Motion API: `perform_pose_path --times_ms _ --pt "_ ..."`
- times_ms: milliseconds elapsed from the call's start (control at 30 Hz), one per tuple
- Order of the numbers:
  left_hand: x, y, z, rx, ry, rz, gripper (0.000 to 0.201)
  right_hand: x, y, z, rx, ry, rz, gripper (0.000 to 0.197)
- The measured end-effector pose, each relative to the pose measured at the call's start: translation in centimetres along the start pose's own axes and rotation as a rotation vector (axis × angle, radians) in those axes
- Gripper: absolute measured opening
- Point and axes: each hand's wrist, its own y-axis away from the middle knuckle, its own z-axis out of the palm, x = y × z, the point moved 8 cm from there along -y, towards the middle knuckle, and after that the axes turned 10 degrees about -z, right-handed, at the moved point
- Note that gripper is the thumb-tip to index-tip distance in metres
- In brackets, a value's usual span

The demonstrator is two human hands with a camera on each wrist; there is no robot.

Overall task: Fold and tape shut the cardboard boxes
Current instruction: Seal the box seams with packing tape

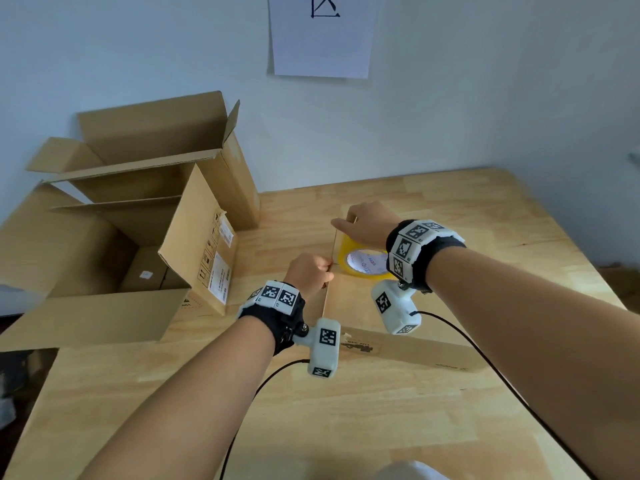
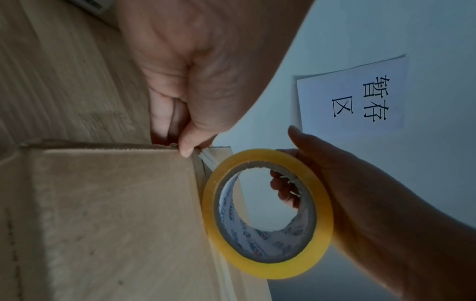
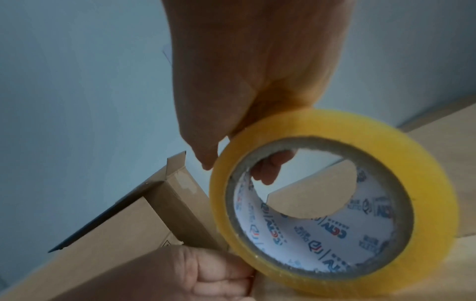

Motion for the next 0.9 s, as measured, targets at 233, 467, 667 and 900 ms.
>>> perform_pose_path --times_ms 233,467,667,900 --pt "0.1 0.0 0.8 -0.051 -0.085 -0.012 0.016 2.5 3.3 -0.4 0.037 -0.125 0.047 0.051" --pt "0.5 0.5 0.9 0.071 -0.168 0.062 0.03 7.1 7.3 -0.7 0.168 -0.289 0.142 0.045" --pt "0.6 0.3 1.0 0.102 -0.237 0.071 0.021 17.0 15.2 0.4 0.256 -0.19 0.655 0.042" --pt "-0.5 -0.8 1.0 0.061 -0.087 0.002 0.036 18.8 17.4 2.5 0.23 -0.355 0.622 0.06"
